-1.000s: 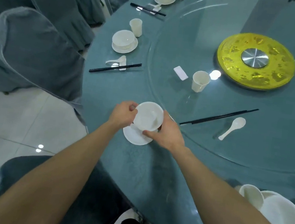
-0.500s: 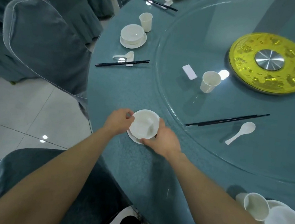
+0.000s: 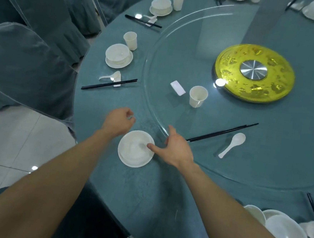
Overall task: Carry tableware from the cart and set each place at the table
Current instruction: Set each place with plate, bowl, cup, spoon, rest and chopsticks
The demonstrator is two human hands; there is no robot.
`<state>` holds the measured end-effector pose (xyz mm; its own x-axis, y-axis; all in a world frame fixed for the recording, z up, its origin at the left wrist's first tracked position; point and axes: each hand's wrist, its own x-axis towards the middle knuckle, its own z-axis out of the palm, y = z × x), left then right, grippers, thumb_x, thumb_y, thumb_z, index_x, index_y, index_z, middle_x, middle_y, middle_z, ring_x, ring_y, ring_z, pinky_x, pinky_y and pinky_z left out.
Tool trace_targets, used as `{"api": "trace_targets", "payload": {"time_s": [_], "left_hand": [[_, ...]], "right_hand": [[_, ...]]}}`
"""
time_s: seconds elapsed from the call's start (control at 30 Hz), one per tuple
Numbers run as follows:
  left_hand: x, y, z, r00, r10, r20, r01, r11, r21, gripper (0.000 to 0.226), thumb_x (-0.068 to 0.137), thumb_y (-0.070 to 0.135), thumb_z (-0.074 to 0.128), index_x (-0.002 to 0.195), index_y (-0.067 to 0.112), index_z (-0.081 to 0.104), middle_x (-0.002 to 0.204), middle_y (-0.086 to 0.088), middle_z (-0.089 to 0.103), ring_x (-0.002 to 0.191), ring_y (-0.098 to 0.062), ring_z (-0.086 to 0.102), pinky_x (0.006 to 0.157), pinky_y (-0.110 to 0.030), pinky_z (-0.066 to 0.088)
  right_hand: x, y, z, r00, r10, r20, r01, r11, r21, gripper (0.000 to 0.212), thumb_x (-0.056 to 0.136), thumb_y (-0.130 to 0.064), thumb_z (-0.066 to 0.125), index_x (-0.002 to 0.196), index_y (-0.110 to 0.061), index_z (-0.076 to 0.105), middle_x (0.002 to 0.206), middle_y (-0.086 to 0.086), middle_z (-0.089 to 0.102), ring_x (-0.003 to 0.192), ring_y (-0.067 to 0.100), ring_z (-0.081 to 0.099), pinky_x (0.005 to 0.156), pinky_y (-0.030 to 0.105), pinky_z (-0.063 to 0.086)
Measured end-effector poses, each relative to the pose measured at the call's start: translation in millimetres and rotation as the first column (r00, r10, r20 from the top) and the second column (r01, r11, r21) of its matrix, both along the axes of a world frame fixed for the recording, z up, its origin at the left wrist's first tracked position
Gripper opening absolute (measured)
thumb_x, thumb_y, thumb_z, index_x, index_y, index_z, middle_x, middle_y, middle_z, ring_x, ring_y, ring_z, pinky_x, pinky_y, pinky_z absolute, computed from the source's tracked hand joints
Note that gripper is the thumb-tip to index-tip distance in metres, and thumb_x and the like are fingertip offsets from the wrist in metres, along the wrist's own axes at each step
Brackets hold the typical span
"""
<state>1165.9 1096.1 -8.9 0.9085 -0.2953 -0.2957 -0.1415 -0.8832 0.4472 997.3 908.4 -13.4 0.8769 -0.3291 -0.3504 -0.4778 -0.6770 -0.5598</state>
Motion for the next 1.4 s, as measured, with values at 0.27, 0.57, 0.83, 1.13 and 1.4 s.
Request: {"api": "trace_targets", "payload": {"time_s": [0.27, 0.57, 0.83, 1.13, 1.4], "left_hand": [[28.7, -81.6, 6.8, 0.993, -0.112, 0.02, 0.113, 0.993, -0.042, 0.036, 0.097, 0.027, 0.069, 0.129, 0.011, 0.069, 0.125, -0.007, 0.074, 0.117, -0.028, 0.068, 0.105, -0.039, 0.052], [71.1, -158.3, -0.7, 0.937, -0.339, 0.082, 0.335, 0.941, 0.052, 0.064, 0.088, 0.023, 0.075, 0.149, 0.016, 0.055, 0.146, -0.01, 0.059, 0.135, -0.03, 0.056, 0.114, -0.043, 0.044], [105.3, -201.6, -14.0, 0.834, -0.54, 0.117, 0.521, 0.839, 0.16, 0.082, 0.082, -0.005, 0.061, 0.158, 0.02, 0.045, 0.161, -0.007, 0.044, 0.146, -0.033, 0.043, 0.12, -0.047, 0.04], [126.2, -198.1, -32.0, 0.698, -0.699, 0.154, 0.597, 0.687, 0.415, 0.038, 0.077, 0.006, 0.071, 0.108, 0.028, 0.074, 0.1, -0.001, 0.066, 0.1, -0.035, 0.064, 0.083, -0.046, 0.057], [80.6, -148.6, 1.7, 0.757, -0.647, 0.092, 0.589, 0.737, 0.332, 0.027, 0.073, 0.029, 0.078, 0.099, 0.032, 0.075, 0.094, 0.005, 0.072, 0.093, -0.028, 0.068, 0.077, -0.036, 0.053]], "right_hand": [[3.7, -56.5, 8.6, 0.992, -0.11, 0.057, 0.111, 0.993, -0.031, 0.108, 0.075, -0.087, 0.062, 0.156, -0.022, 0.032, 0.123, 0.002, 0.066, 0.111, 0.028, 0.066, 0.091, 0.043, 0.055], [6.9, -110.0, 6.9, 0.965, -0.247, 0.088, 0.247, 0.969, 0.007, 0.092, 0.079, -0.079, 0.066, 0.149, -0.026, 0.04, 0.106, -0.007, 0.065, 0.101, 0.021, 0.066, 0.086, 0.041, 0.055], [8.0, -127.4, -0.2, 0.95, -0.301, 0.081, 0.3, 0.954, 0.018, 0.093, 0.08, -0.08, 0.064, 0.153, -0.029, 0.037, 0.099, -0.012, 0.064, 0.099, 0.02, 0.066, 0.087, 0.041, 0.056], [6.2, -132.3, -3.9, 0.949, -0.303, 0.085, 0.302, 0.953, 0.03, 0.087, 0.082, -0.079, 0.063, 0.151, -0.03, 0.039, 0.094, -0.014, 0.062, 0.094, 0.017, 0.064, 0.083, 0.04, 0.054], [-1.7, -100.7, -1.4, 0.965, -0.229, 0.128, 0.229, 0.973, 0.014, 0.06, 0.097, -0.061, 0.062, 0.144, -0.025, 0.05, 0.102, -0.009, 0.066, 0.095, 0.02, 0.066, 0.086, 0.041, 0.055]]}}
